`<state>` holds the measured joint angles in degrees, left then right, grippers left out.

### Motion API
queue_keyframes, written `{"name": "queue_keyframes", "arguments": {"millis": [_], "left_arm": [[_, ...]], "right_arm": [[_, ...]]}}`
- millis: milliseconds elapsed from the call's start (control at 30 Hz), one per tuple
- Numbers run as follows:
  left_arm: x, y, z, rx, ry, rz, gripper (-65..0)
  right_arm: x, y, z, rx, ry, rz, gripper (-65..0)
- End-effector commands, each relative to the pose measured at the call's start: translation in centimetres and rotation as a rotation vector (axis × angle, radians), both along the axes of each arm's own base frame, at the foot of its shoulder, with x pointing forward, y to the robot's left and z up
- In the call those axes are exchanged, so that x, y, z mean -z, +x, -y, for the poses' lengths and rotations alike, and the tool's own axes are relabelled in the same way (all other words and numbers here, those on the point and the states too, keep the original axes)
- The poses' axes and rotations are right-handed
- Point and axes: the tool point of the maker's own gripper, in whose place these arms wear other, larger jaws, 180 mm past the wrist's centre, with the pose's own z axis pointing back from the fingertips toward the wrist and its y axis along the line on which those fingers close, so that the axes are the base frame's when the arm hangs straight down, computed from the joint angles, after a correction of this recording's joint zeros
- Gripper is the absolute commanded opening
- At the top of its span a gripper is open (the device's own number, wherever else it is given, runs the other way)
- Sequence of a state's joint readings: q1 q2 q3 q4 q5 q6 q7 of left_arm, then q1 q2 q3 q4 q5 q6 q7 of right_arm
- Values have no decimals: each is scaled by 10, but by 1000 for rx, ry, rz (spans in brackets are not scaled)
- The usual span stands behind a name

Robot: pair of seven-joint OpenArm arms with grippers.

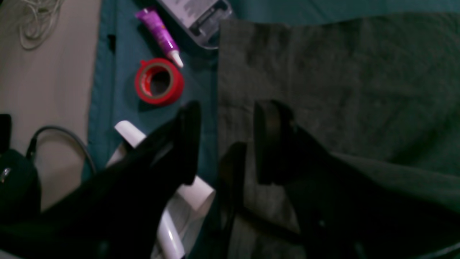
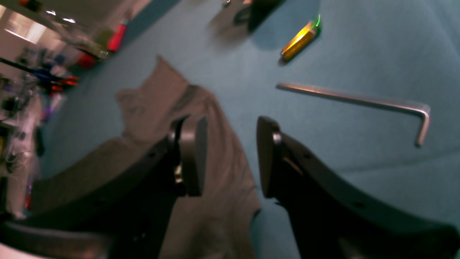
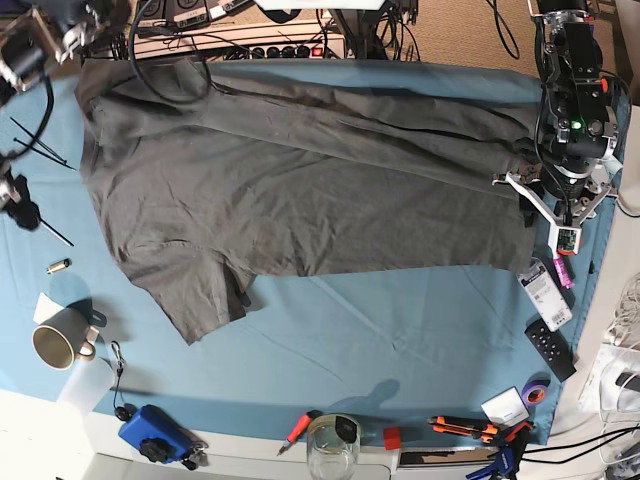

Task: Fold the T-shirt properly
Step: 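Lower the right gripper to the hem corner by the sleeve and pinch it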

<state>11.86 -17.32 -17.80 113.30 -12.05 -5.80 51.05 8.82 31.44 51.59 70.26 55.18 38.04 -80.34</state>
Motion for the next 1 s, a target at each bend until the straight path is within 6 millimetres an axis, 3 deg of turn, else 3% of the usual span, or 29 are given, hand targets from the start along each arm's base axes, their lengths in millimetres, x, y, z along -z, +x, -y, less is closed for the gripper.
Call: {"name": "queue_keyframes", "arguments": {"millis": [0,167,333,567,667,833,967], "left_arm": [[-11,5,-3,0,12,33,-403],[0,-6,-4,-11,9,-52,-403],[0,-10,8,29,-35,-82,-403],[-19,-12,20,72,-40,-33,-403],[-21,-21,24,84,-32,-33,-403],[-23,-33,29,100,-25,-37,-403],[-27,-37,31,106,-17,-26,-403]], "right_arm": [[-23,18,5,-6,-59,61,-410],[-21,69,-22,-103,-206,25,-410],[-25,103,-30,-84,-328,-1,-410],[-15,124,-49,-146,-478,-61,-410],[1,130,-56,-162,-495,-93,-410],[38,137,-68,-168,-400,-163,-410],[46,144,-83,-221,-331,-159,-410]]}}
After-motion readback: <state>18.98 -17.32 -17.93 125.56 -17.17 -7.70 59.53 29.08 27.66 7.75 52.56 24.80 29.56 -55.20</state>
